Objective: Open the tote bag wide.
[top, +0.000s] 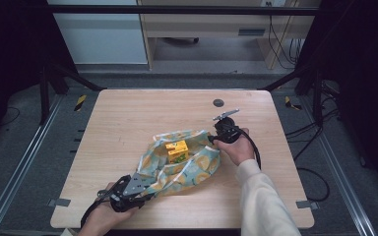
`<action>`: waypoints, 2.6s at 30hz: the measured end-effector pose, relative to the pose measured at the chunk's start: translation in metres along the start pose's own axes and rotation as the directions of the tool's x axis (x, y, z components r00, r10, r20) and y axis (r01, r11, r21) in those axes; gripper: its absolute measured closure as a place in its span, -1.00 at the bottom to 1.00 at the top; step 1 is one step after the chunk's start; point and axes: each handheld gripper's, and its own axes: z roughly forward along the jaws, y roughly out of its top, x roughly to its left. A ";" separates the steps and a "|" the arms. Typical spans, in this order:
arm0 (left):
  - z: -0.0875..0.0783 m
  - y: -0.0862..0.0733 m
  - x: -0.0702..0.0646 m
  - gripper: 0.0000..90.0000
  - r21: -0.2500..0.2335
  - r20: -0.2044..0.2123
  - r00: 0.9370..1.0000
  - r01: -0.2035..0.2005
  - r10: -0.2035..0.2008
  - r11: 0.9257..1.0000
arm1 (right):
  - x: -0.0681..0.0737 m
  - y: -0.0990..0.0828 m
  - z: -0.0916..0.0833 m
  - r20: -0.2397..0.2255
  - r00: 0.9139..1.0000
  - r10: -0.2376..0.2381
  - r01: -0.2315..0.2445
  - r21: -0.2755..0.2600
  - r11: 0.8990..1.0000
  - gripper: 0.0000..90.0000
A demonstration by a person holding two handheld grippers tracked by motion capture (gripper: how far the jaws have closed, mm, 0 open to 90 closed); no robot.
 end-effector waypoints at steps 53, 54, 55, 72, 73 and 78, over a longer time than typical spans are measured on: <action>0.037 0.053 0.105 0.74 -0.024 -0.162 0.979 0.119 -0.121 0.993 | 0.080 -0.075 -0.026 -0.102 0.978 -0.184 0.184 -0.009 0.983 0.97; 0.036 0.053 0.105 0.80 -0.036 -0.168 0.978 0.119 -0.124 0.992 | 0.079 -0.075 -0.027 -0.107 0.977 -0.183 0.183 -0.014 0.983 1.00; 0.034 0.054 0.105 0.85 -0.047 -0.173 0.977 0.120 -0.127 0.992 | 0.078 -0.076 -0.028 -0.110 0.977 -0.183 0.182 -0.017 0.983 1.00; 0.041 0.049 0.105 0.96 -0.030 -0.193 0.974 0.113 -0.117 0.993 | 0.059 -0.075 -0.050 0.002 0.985 -0.171 0.170 -0.142 0.975 -0.21; 0.042 0.049 0.105 0.96 -0.026 -0.190 0.975 0.109 -0.112 0.994 | 0.057 -0.075 -0.048 0.004 0.987 -0.164 0.163 -0.128 0.978 -0.28; 0.043 0.048 0.104 0.97 -0.018 -0.192 0.976 0.104 -0.105 0.994 | 0.051 -0.081 -0.037 0.013 0.993 -0.119 0.119 -0.070 0.990 -0.47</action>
